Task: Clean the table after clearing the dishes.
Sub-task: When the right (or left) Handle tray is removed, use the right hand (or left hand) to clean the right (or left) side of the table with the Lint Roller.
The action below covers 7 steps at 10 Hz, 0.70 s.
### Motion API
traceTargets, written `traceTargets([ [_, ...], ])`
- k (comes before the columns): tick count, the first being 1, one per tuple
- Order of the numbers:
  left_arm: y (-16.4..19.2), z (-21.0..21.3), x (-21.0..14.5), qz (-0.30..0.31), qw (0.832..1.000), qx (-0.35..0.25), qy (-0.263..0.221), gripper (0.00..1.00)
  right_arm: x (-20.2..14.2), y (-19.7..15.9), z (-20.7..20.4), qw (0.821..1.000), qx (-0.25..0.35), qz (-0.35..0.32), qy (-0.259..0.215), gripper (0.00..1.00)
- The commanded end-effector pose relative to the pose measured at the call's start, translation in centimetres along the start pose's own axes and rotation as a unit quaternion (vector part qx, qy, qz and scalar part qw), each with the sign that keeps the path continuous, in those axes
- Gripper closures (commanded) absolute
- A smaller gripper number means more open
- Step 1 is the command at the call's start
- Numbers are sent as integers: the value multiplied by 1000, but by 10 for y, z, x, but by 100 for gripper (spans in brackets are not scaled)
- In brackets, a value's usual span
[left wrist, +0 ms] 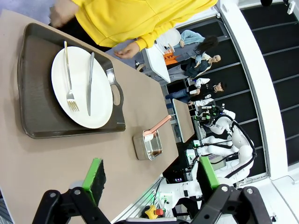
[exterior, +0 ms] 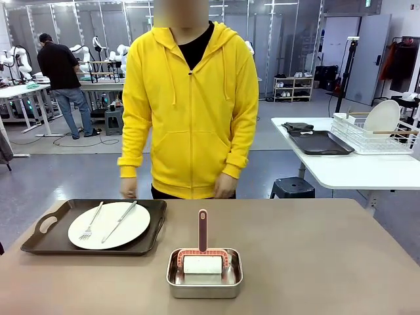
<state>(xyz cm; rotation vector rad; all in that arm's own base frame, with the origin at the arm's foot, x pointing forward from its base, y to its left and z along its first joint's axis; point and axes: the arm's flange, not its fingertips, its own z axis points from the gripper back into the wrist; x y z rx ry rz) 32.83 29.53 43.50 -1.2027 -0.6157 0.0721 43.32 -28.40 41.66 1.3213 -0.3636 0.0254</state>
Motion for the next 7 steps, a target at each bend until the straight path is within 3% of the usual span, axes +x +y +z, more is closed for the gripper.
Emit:
traceTargets([
  [1, -2, 3, -1, -1, 1000, -2, 0, 0, -5, 7, -3, 1000, 1, -2, -6, 5],
  [7, -2, 3, -1, -1, 1000, -2, 0, 0, -5, 7, -3, 1000, 1, -2, -6, 5],
])
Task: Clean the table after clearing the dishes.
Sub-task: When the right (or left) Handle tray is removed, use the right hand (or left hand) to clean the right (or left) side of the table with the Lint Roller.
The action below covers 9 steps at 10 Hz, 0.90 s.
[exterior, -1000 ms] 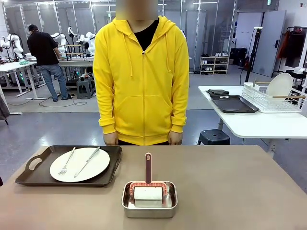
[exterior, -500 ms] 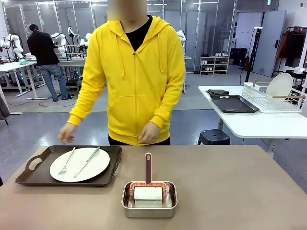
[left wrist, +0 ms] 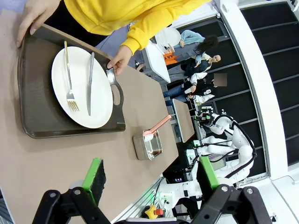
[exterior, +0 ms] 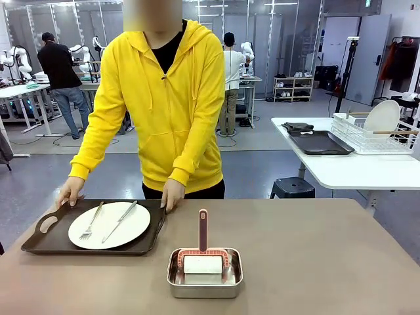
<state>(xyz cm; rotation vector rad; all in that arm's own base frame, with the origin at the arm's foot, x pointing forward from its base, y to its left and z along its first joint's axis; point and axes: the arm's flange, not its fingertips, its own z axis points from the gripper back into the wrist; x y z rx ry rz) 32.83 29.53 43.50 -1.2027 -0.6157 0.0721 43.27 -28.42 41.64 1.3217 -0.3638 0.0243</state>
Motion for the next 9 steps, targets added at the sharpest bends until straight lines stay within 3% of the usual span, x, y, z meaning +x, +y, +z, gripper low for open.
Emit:
traceTargets([
  [1, -2, 3, -1, -1, 1000, -2, 0, 0, -4, 7, -4, 1000, 1, -2, -5, 5],
  [9, -2, 3, -1, -1, 1000, -2, 0, 0, -4, 7, -4, 1000, 1, -2, -5, 5],
])
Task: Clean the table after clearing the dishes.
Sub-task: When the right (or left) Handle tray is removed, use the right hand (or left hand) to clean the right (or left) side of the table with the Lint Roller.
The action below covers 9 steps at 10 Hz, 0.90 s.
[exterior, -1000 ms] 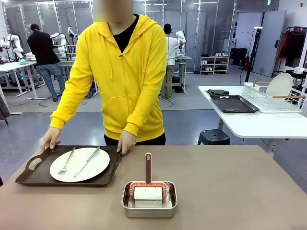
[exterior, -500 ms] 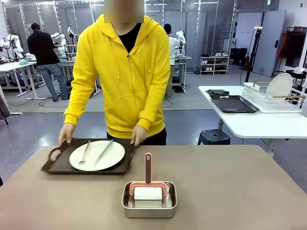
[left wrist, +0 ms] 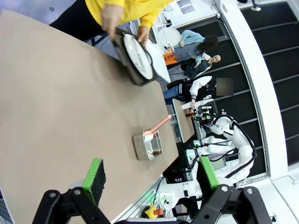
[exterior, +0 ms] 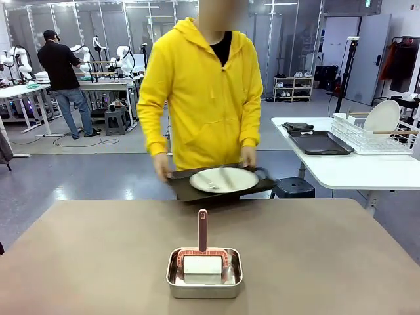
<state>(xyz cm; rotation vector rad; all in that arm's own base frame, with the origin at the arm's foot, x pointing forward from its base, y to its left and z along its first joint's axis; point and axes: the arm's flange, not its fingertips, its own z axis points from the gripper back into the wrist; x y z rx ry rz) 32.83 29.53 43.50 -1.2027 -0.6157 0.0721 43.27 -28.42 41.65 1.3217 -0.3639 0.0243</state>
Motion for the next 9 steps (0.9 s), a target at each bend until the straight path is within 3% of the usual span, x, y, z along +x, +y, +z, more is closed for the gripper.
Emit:
traceTargets([
  [1, -2, 3, -1, -1, 1000, -2, 0, 0, -4, 7, -4, 1000, 1, -2, -5, 5],
  [5, 0, 0, 0, 0, 1000, 0, 0, 0, -4, 7, -4, 1000, 1, -2, -5, 5],
  [9, -106, -114, 10, -71, 992, 92, 39, 0, -4, 7, -4, 1000, 1, -2, -5, 5],
])
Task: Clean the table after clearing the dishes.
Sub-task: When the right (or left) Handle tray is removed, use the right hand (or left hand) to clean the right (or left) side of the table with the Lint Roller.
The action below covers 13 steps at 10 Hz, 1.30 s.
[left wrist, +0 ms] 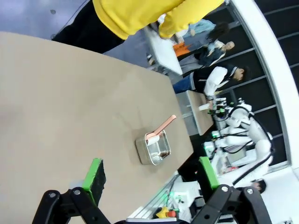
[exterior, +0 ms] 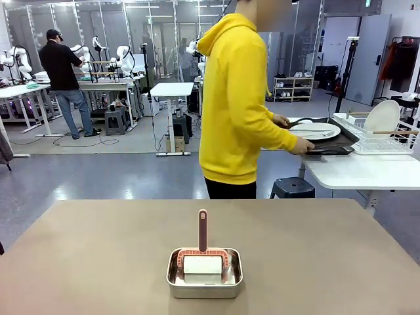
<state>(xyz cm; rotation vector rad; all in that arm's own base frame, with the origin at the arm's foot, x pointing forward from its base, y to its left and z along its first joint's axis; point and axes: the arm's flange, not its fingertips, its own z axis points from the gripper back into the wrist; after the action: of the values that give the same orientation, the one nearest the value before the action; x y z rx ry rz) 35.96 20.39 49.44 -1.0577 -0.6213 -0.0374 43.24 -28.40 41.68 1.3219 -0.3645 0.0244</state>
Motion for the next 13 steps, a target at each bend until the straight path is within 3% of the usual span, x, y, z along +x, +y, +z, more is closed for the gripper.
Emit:
traceTargets([
  [1, -56, -61, 8, -23, 998, 55, 21, 0, -4, 7, -4, 1000, 1, -2, -5, 5],
  [4, -131, -160, 29, -79, 986, 112, 92, 0, -4, 7, -4, 1000, 1, -2, -5, 5],
  [7, -194, -256, 30, -139, 961, 152, 187, 0, -4, 7, -4, 1000, 1, -2, -5, 5],
  [9, -222, -312, 23, -174, 938, 172, 244, 0, -4, 7, -4, 1000, 1, -2, -5, 5],
  [13, -246, -401, -6, -230, 892, 178, 346, 0, -4, 7, -4, 1000, 1, -2, -5, 5],
])
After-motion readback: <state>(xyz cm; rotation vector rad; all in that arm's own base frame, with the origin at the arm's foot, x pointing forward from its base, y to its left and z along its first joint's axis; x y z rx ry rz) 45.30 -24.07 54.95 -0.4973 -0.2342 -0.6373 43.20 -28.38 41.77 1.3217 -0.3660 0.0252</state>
